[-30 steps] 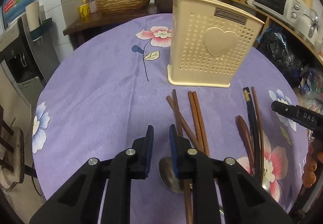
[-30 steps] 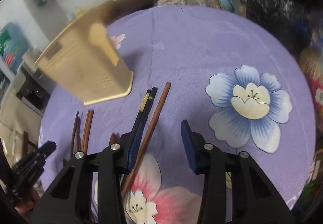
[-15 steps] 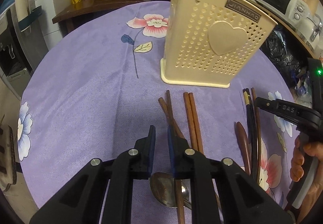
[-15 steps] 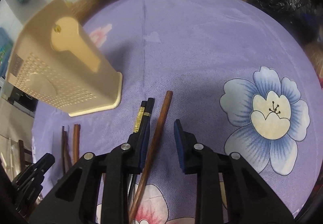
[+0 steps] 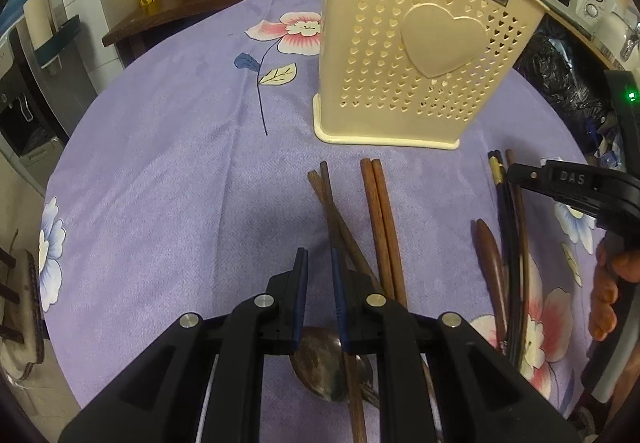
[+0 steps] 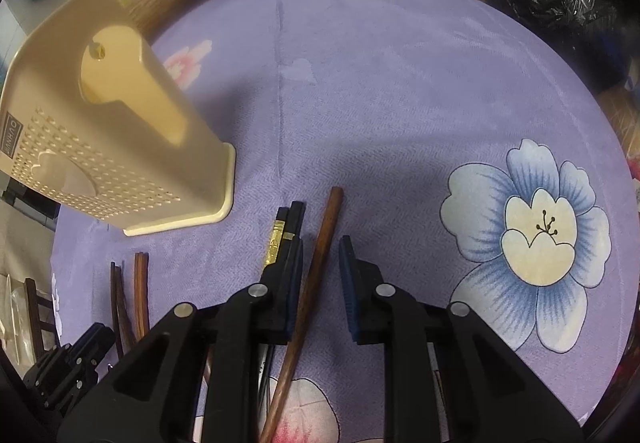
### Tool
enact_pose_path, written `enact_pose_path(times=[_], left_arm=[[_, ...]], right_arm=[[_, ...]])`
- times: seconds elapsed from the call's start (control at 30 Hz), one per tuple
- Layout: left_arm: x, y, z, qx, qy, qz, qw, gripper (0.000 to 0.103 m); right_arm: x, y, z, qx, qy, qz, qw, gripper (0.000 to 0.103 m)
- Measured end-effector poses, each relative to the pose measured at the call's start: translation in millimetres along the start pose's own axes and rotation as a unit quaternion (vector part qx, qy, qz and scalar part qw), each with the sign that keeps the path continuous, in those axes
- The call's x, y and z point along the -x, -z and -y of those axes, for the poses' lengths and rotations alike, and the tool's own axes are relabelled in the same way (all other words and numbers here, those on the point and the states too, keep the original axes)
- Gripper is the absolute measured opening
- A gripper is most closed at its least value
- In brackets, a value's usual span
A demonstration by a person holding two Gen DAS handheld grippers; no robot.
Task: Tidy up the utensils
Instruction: 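Lower the left gripper onto a brown wooden chopstick and close it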
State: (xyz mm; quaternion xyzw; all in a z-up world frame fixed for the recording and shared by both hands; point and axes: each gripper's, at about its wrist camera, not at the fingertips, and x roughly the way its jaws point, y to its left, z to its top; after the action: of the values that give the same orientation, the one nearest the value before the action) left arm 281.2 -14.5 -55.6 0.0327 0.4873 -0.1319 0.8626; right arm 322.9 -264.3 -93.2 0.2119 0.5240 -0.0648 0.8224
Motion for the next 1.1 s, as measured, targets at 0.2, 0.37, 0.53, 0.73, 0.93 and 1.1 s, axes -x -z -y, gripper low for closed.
enact_pose_path(times=[0.2,0.37,0.53,0.73,0.93,1.1], left_arm=[[2.1,11.0,10.9,-0.019,0.009,-0.012,0.9997,0.013],[-9.6,8.8,13.5,-0.023,-0.009,-0.016,0.9996,0.013],[-21.8,-6.9,7.6,-0.019,-0.04,-0.007,0.999,0.013],[-30.9,-28.6,1.6,0.005,-0.035,-0.019,0.9992,0.01],[-34.7,-33.7,5.0,0.011,-0.039,-0.017,0.999,0.008],[-36.2,-35.2,1.5,0.023,-0.034,-0.016,0.999,0.007]], right_arm=[[-1.5,0.0,-1.3,0.001,-0.001,0.0,1.0,0.02],[-1.6,1.5,-2.1,0.002,0.001,0.001,1.0,0.02],[-2.7,-0.1,-4.3,-0.001,0.004,0.002,1.0,0.02],[-4.3,-3.7,-4.0,-0.01,0.003,0.003,1.0,0.019],[-6.9,-7.2,-2.2,-0.016,0.011,0.012,1.0,0.01],[-7.5,-9.7,-1.1,-0.015,0.008,0.013,1.0,0.01]])
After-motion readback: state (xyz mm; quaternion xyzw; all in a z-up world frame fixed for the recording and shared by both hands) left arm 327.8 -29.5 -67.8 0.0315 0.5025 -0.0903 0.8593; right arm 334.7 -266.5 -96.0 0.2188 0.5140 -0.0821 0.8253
